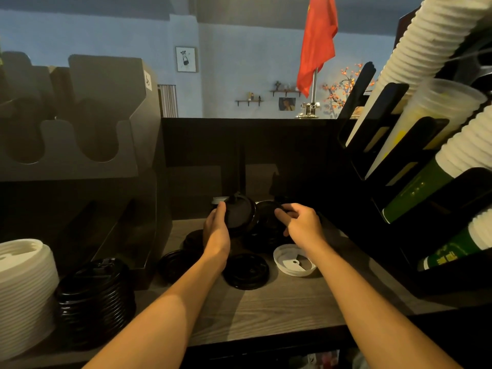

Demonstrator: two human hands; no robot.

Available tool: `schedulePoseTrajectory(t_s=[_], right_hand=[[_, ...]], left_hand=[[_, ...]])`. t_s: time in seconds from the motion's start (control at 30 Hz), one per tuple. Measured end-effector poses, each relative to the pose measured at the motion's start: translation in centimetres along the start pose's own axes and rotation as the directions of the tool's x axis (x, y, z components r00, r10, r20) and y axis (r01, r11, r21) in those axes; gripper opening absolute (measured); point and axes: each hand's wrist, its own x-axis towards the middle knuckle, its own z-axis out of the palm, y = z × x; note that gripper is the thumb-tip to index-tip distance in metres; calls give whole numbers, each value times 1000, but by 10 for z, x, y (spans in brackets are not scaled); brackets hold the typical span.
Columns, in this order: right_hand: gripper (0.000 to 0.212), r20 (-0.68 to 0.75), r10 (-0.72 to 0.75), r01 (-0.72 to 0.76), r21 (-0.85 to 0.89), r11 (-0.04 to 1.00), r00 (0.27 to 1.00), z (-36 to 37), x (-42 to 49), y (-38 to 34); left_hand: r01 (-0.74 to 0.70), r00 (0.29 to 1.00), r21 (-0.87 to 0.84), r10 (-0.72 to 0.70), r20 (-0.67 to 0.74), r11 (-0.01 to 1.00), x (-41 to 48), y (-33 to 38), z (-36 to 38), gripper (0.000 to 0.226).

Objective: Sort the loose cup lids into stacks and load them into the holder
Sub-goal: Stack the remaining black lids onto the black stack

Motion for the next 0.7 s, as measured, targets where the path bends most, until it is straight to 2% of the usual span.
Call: schedulePoseTrajectory(t_s=[0.07, 0.17, 0.27, 0.4, 0.47, 0.53, 0.6, 0.7], right_hand=[[37, 65, -15, 18, -46, 999, 998, 0, -4, 0], [33, 161, -40, 67, -167, 984, 986, 1, -5, 1], [30, 174, -36, 58, -123, 991, 984, -2, -4, -4], [33, 130, -119, 152, -283, 947, 984, -2, -7, -3], [37, 78, -205, 219, -278, 935, 976, -1, -11, -6], [45, 84, -300, 311, -287, 906, 950, 0, -16, -11], [48, 123, -324, 345, -258, 902, 938, 3, -22, -15], [41, 134, -330, 344, -104, 933, 935, 11, -30, -19]], left_hand=[[-19, 1000, -4, 19, -7, 1000, 1, 2, -1, 76], [-28, 999, 13, 28, -16, 1000, 2, 2, -2, 67], [-46, 999, 50, 47, -14, 998, 0, 4, -2, 60], [-123, 992, 127, 123, 9, 984, -3, 1, -3, 57], [-197, 980, 174, 193, 37, 965, -9, 2, -4, 48], [-256, 966, 208, 247, 70, 944, -19, 5, -7, 46], [-299, 954, 228, 282, 105, 927, -28, 6, -11, 46], [-348, 936, 215, 325, 133, 913, -43, 10, -12, 55]])
